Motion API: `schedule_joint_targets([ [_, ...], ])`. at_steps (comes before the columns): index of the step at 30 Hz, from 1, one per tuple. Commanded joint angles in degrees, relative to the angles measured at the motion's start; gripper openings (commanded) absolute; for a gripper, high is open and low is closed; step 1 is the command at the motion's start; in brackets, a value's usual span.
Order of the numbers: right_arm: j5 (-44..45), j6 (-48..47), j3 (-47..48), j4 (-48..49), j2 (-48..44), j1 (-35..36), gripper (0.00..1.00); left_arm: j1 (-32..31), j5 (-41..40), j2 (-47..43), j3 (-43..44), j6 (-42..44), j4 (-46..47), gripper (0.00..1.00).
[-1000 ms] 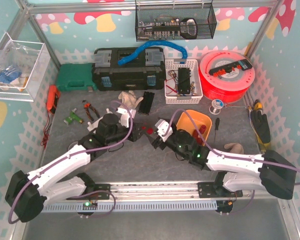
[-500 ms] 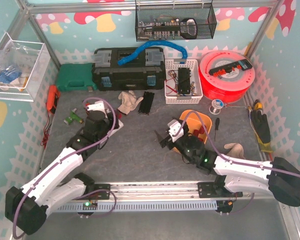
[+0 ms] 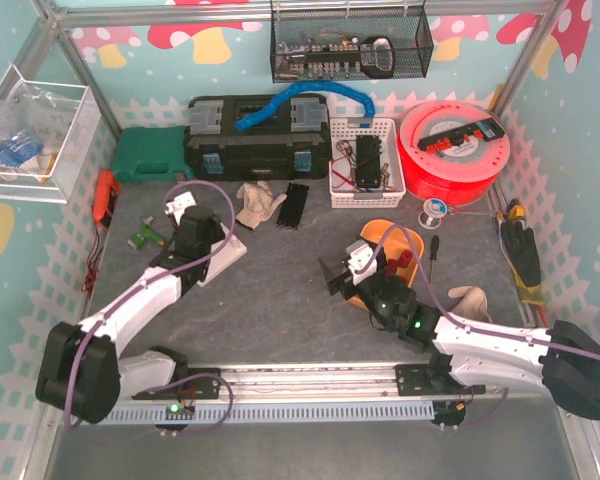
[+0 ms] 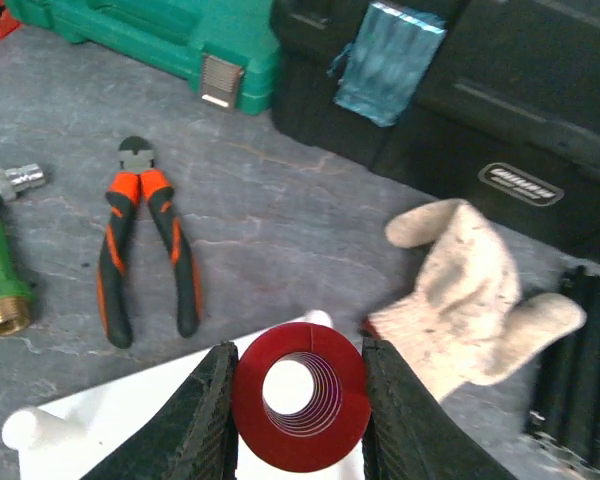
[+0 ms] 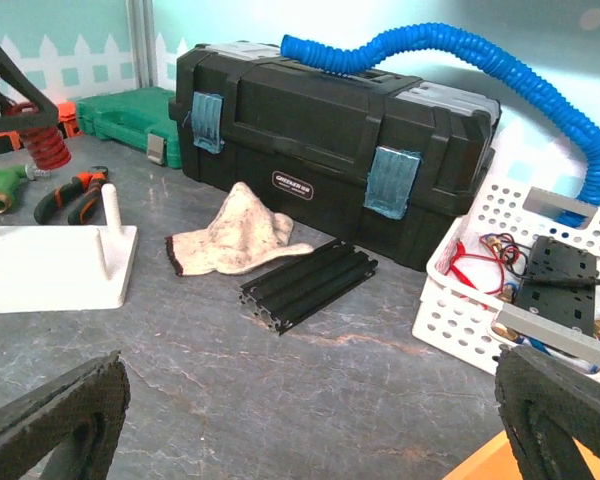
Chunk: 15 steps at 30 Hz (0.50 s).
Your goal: Install the large spring
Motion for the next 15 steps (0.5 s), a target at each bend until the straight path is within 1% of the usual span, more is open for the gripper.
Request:
schedule_joint_targets([
  [1,1.79,0.72,-1.45,2.76,-1.43,-0.33,0.99,3.01,1.69,4.76,3.57,2.5,5.41,0.0],
  [6,2.67,0.59,-0.69,1.58,-0.53,-0.41,0.99,4.66,4.68,9.55,5.79,2.75,5.4,0.0],
  [15,2.22,0.57,-0.65,1.4,-0.87,-0.51,0.99,5.36,6.12,13.49,8.18,3.97,5.31,0.0],
])
